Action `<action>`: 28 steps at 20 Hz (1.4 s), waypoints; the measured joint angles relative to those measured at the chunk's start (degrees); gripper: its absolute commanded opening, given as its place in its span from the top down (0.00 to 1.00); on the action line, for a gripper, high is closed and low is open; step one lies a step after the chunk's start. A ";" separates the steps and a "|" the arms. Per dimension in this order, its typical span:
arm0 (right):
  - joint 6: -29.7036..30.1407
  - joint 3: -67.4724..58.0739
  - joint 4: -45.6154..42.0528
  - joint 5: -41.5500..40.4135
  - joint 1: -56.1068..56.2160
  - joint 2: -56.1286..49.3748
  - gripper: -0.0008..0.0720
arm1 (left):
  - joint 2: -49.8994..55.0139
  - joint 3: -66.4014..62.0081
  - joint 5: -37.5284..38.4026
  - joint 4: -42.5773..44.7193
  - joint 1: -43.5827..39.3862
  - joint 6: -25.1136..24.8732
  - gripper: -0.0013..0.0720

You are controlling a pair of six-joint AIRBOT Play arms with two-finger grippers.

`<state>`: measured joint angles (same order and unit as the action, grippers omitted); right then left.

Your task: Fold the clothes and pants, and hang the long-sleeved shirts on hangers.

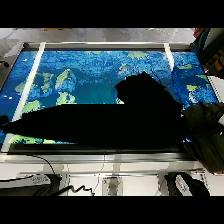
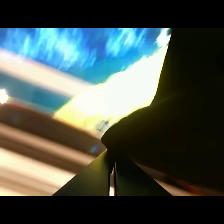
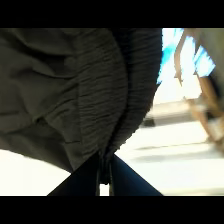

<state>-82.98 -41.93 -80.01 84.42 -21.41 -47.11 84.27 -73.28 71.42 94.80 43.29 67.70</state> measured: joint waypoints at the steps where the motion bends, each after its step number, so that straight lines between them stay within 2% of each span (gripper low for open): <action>1: -0.11 2.40 -0.09 0.48 0.00 1.03 0.96 | 0.17 0.33 0.66 1.20 0.24 0.07 0.97; 9: -0.46 9.53 0.24 2.40 0.00 3.65 0.96 | 0.79 4.42 0.15 7.45 2.47 0.42 0.97; 10: -0.50 9.75 0.37 2.43 0.00 3.72 0.90 | 0.81 4.57 -0.48 7.74 2.58 0.42 0.94; 11: -0.55 9.84 0.55 2.47 0.00 3.76 0.70 | 0.81 4.68 -1.07 7.98 2.67 0.42 0.79; 12: -0.57 9.94 0.66 2.58 0.00 3.78 0.39 | 0.81 4.76 -1.49 8.04 2.71 0.44 0.43; 13: -0.55 9.99 0.96 2.43 0.00 3.78 0.27 | 0.81 4.83 -1.97 8.04 2.75 0.42 0.08; 14: -0.55 9.99 1.44 2.21 0.00 3.78 0.27 | 0.81 4.90 -2.23 7.91 2.80 0.44 0.01; 18: -0.55 7.48 4.50 -1.33 0.00 3.78 0.27 | 0.70 4.90 -2.80 5.88 2.03 1.66 0.01; 21: -0.37 3.17 7.76 -8.07 0.00 2.95 0.27 | 0.28 4.28 -2.86 4.90 -0.72 2.99 0.01; 24: 0.79 -2.21 12.17 -14.58 0.33 -0.96 0.27 | -0.44 2.43 -2.97 3.41 -6.16 3.80 0.01; 28: 3.34 -11.41 16.48 -19.91 5.84 -12.26 0.26 | -1.16 -1.70 -3.21 2.54 -16.55 3.93 0.02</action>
<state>-79.64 -53.34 -63.53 64.51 -15.57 -59.37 83.11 -74.98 68.20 97.34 26.74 71.64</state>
